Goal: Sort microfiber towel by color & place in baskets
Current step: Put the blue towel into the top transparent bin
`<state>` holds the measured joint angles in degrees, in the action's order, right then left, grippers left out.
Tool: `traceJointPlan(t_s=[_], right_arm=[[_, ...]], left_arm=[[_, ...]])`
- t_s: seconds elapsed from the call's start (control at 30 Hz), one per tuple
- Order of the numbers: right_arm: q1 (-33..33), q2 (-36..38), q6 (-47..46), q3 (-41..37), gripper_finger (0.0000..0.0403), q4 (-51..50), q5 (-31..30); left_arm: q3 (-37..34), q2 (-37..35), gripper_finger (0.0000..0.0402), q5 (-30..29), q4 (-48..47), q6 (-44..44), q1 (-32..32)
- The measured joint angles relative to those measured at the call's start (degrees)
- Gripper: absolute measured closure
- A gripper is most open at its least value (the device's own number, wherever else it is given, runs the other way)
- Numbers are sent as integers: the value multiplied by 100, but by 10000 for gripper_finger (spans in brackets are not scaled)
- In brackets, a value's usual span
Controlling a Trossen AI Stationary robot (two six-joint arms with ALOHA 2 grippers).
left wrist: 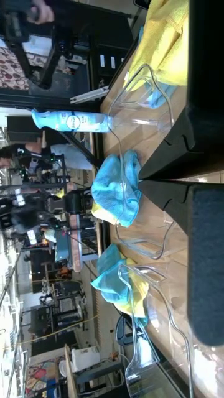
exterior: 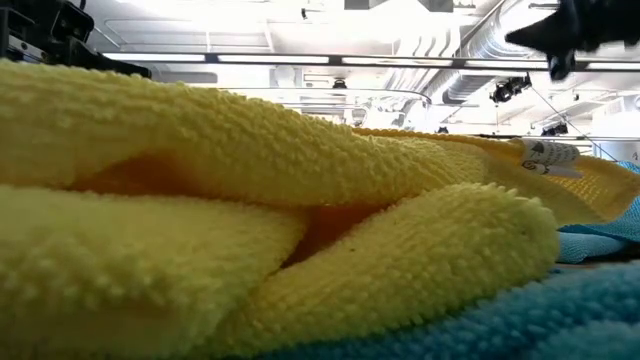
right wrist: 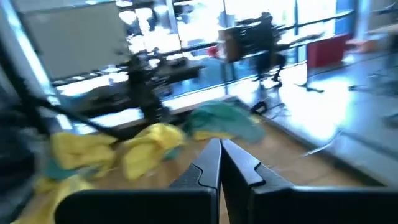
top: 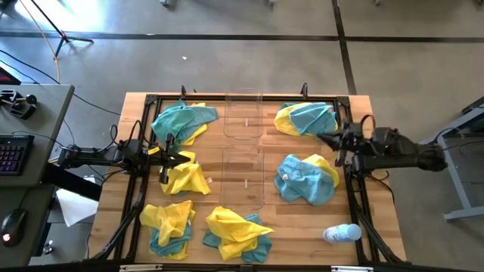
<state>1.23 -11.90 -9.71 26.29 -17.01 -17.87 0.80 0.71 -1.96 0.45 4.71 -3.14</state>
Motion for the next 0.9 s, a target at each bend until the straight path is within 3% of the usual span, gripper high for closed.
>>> traceJointPlan(t_s=[0.23,0.37,0.47,0.57,0.67,0.9], right_arm=[[-36,-1980,-143,2108,403,-1663,-1561],[-332,-3232,-811,3331,403,-2999,-2568],[-784,-4108,-1542,4188,402,-4136,-2813],[-1327,-4850,-2148,4852,395,-5057,-2603],[-1914,-5409,-2333,5257,375,-5609,-1831],[-3045,-6103,-2754,5195,288,-5884,-370]], left_arm=[[2,0,401,2,0,0,0],[2,-2,401,2,2,0,0],[2,0,401,2,2,-2,-2],[1,-2,401,2,1,-1,-1],[2,0,401,0,0,0,0],[0,0,401,0,0,0,-2]])
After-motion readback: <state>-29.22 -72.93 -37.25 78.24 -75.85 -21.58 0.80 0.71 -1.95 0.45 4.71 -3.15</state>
